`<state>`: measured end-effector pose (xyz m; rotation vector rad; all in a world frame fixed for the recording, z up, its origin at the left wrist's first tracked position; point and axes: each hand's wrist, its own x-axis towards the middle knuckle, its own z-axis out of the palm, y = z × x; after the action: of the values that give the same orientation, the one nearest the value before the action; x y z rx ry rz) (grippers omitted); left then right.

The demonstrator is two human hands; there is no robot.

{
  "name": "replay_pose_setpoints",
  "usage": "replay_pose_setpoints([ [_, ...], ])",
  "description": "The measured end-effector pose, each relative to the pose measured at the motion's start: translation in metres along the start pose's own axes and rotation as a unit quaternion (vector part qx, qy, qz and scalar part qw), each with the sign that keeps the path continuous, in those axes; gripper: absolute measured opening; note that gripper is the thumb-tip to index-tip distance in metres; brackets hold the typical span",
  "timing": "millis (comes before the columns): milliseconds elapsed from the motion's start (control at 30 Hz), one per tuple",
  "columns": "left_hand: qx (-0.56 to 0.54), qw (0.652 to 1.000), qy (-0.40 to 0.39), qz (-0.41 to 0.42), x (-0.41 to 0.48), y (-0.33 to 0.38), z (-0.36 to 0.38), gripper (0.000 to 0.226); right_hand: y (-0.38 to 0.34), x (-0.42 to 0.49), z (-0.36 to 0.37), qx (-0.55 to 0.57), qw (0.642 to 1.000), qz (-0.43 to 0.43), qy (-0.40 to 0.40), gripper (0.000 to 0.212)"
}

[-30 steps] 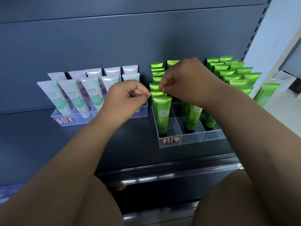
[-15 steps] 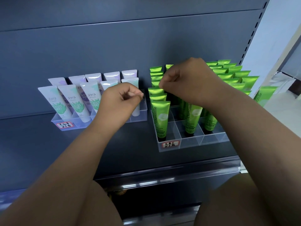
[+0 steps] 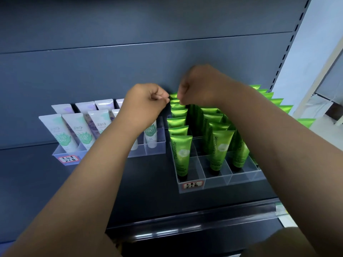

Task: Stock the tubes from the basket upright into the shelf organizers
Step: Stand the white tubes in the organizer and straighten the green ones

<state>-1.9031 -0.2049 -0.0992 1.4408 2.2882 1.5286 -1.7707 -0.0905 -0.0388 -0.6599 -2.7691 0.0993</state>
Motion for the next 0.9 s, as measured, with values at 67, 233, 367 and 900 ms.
replay_pose_setpoints([
  [67, 0.019, 1.0, -0.016, -0.01, 0.001, -0.007, 0.006, 0.011, 0.0, 0.002, 0.005, -0.02, 1.0, -0.008, -0.022, 0.02],
  [233, 0.019, 0.999, -0.047, -0.019, 0.007, -0.01, 0.007, 0.009, 0.007, 0.005, 0.018, -0.035, 0.998, -0.016, -0.058, 0.018],
  [367, 0.038, 0.998, -0.051, -0.013, 0.007, -0.006, 0.007, 0.009, 0.013, 0.006, 0.029, -0.043, 0.998, -0.028, -0.031, 0.019],
  [900, 0.074, 0.994, -0.085, -0.011, -0.001, 0.001, 0.007, 0.009, 0.015, -0.001, 0.033, 0.051, 0.998, -0.014, -0.015, 0.012],
])
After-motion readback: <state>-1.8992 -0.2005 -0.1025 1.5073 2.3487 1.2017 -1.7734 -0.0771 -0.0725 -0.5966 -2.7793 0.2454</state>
